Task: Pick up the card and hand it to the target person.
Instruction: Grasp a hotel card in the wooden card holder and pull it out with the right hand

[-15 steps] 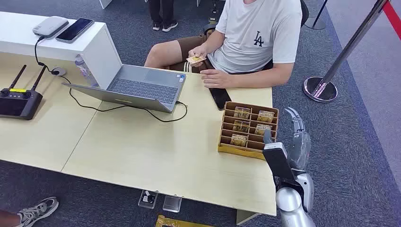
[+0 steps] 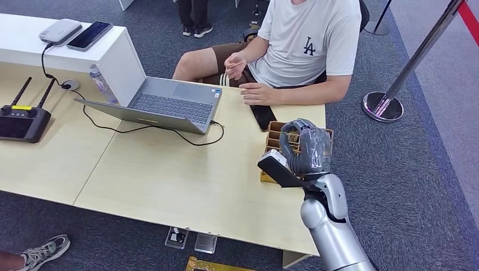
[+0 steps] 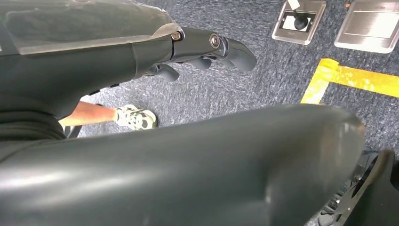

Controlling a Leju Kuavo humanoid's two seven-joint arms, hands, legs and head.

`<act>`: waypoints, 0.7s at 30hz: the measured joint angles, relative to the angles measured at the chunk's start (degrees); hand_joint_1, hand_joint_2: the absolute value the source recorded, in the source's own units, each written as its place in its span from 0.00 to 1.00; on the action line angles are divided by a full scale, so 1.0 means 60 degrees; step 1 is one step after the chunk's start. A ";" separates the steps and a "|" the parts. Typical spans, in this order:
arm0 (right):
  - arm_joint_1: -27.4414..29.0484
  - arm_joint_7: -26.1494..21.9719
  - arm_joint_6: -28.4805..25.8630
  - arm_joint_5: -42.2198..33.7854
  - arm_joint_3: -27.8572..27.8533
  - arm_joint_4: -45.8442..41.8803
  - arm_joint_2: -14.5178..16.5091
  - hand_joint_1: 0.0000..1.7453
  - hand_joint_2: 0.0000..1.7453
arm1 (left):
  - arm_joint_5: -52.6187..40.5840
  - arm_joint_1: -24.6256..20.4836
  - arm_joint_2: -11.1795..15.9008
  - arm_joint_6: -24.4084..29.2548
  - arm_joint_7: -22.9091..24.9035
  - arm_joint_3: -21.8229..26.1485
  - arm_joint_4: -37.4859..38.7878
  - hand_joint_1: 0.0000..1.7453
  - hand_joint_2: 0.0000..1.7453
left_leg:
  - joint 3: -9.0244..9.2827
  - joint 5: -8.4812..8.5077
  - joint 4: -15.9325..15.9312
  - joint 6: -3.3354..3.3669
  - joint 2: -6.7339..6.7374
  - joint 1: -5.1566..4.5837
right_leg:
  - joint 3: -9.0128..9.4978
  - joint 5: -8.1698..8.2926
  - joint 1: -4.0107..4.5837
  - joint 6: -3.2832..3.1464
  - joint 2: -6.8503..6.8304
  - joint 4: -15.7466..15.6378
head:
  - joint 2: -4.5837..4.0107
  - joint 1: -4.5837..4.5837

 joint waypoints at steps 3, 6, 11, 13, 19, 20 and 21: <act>-0.0451 0.0331 -0.0152 0.0470 0.0198 0.0771 0.0106 0.23 1.00 | 0.0000 -0.0004 0.0000 0.0022 0.0006 0.0004 0.0000 0.00 0.00 | 0.0000 0.0000 0.0001 0.0000 0.0000 0.0000 | 0.0000 0.0000 0.0000 0.0000 0.0000 0.0000 | 0.0000 0.0001; -0.0843 0.0689 -0.0300 0.0930 0.0302 0.1512 0.0190 0.23 1.00 | 0.0010 -0.0004 0.0000 0.0056 0.0006 0.0014 0.0000 0.00 0.00 | 0.0001 0.0001 0.0002 0.0000 0.0000 0.0000 | -0.0001 0.0000 0.0000 0.0000 -0.0001 0.0000 | 0.0000 0.0000; -0.1260 0.1298 -0.0627 0.1604 0.0330 0.2537 0.0221 0.40 1.00 | 0.0098 0.0002 0.0000 0.0140 0.0007 0.0125 0.0004 0.00 0.00 | 0.0000 0.0001 0.0002 0.0000 -0.0001 0.0000 | -0.0003 0.0000 0.0000 0.0000 0.0000 0.0000 | 0.0000 0.0002; -0.1337 0.1395 -0.0759 0.1705 0.0312 0.2797 0.0208 0.53 1.00 | 0.0106 0.0005 0.0000 0.0165 0.0015 0.0161 0.0010 0.00 0.00 | 0.0000 0.0001 0.0003 0.0000 -0.0001 0.0000 | -0.0005 0.0000 0.0000 0.0000 0.0000 0.0000 | 0.0000 0.0002; -0.1385 0.1257 -0.0843 0.1557 0.0101 0.2978 0.0100 0.87 1.00 | 0.0092 0.0017 0.0000 0.0121 0.0025 0.0181 0.0041 0.00 0.00 | -0.0001 0.0001 0.0004 0.0000 -0.0001 0.0000 | -0.0008 0.0000 0.0000 0.0000 0.0000 -0.0001 | 0.0000 0.0001; -0.1376 0.1232 -0.0833 0.1547 0.0057 0.2939 0.0070 0.89 1.00 | 0.0085 0.0019 0.0000 0.0111 0.0025 0.0181 0.0042 0.00 0.00 | -0.0001 0.0001 0.0004 0.0000 -0.0001 0.0000 | -0.0008 0.0000 0.0000 0.0000 0.0000 -0.0001 | 0.0000 0.0001; -0.1361 0.1221 -0.0816 0.1555 0.0010 0.2877 0.0031 0.88 1.00 | 0.0079 0.0020 0.0000 0.0105 0.0025 0.0181 0.0043 0.00 0.00 | -0.0001 0.0001 0.0004 0.0000 -0.0001 0.0000 | -0.0008 0.0000 0.0000 0.0000 0.0000 -0.0001 | 0.0000 0.0002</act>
